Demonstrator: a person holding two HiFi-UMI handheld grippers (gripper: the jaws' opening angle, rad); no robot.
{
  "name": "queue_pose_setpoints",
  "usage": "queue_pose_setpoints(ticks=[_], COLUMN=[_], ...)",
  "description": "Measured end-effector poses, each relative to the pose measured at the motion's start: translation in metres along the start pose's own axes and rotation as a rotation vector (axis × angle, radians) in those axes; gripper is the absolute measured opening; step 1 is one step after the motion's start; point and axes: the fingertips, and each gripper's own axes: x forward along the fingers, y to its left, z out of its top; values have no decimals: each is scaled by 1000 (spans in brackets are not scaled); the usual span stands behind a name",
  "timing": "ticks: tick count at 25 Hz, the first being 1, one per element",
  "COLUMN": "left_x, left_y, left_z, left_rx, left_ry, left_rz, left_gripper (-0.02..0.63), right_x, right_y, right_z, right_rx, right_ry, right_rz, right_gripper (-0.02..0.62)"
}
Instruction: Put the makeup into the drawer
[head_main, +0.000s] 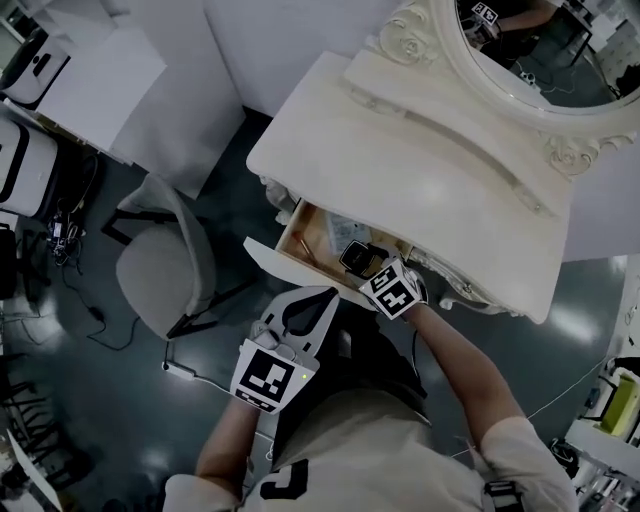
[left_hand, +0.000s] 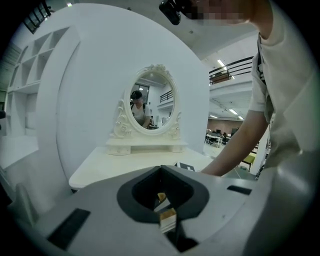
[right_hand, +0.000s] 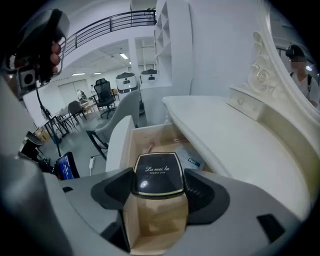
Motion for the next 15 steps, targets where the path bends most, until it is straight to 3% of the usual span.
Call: queue_pose_setpoints(ticks=[15], left_x=[10], left_y=[12], left_z=[-33], left_rx=[-86], left_ry=[83], left_rz=[59], left_gripper=[54], right_x=[86], right_y=[-27], right_z=[-28], right_rx=[6], right_ry=[135], right_rz=[-5], right_gripper=[339])
